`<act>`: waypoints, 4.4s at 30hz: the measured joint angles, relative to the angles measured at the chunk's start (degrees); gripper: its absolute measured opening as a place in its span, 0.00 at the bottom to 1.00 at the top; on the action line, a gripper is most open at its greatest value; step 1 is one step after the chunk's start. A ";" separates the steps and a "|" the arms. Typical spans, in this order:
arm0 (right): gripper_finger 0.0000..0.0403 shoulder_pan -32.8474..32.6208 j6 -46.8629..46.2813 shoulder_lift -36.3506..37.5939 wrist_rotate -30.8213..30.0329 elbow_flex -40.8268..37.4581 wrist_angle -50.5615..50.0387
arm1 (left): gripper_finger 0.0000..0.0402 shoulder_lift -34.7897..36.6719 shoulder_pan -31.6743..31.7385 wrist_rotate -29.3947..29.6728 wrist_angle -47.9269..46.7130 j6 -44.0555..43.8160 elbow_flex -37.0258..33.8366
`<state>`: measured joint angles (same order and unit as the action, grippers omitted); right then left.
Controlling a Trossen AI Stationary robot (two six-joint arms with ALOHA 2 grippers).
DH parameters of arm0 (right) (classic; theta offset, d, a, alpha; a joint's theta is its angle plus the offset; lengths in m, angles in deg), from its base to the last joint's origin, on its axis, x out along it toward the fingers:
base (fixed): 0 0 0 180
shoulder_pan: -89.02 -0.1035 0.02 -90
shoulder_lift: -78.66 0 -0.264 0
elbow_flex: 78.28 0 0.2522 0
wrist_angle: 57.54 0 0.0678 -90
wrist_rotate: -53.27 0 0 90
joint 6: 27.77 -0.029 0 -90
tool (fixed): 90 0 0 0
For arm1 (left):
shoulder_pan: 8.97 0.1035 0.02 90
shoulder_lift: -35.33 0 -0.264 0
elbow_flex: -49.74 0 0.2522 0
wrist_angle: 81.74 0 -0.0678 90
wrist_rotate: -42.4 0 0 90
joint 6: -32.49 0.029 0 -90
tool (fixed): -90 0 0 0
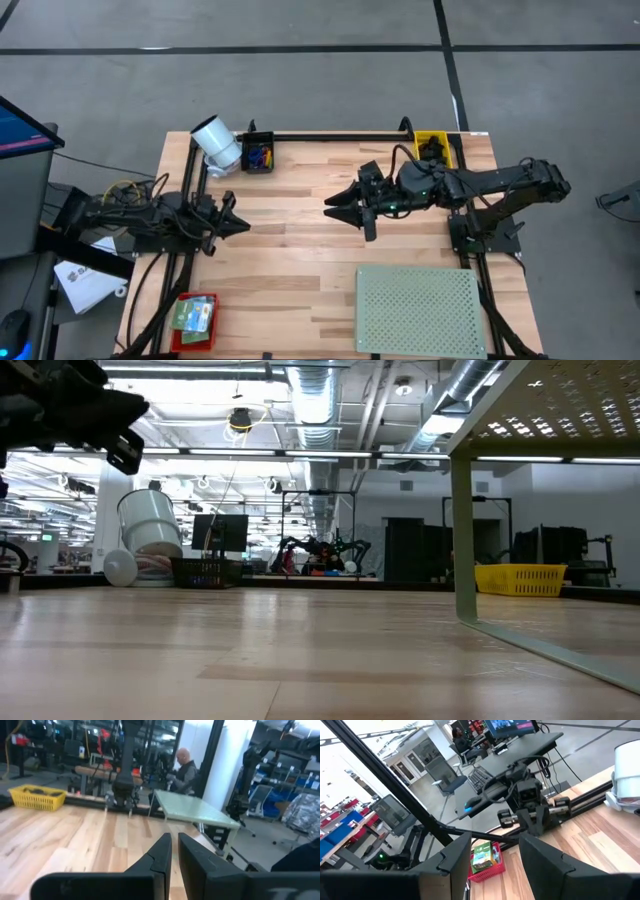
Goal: Pick & Place Office Desk Supplies
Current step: Return to Home Position
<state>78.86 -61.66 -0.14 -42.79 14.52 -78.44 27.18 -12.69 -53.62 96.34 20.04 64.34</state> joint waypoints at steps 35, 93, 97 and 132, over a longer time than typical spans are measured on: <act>0.41 6.99 12.58 -5.78 15.26 -0.20 -2.88 | 0.06 -3.13 0.50 39.96 2.46 -59.85 -0.06; 0.41 9.12 24.00 78.62 10.27 -78.60 8.84 | 0.06 -4.80 0.79 70.06 11.21 -89.88 0.02; 0.41 9.85 23.87 78.64 10.27 -78.60 8.59 | 0.06 -5.12 0.73 70.06 11.23 -89.89 0.02; 0.41 11.39 9.86 77.70 10.28 -78.68 8.57 | 0.06 1.66 -1.48 49.73 1.44 -81.11 -0.33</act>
<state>90.25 -51.81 77.56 -32.51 -64.16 -69.88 28.84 -14.16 -3.89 97.78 -61.07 64.01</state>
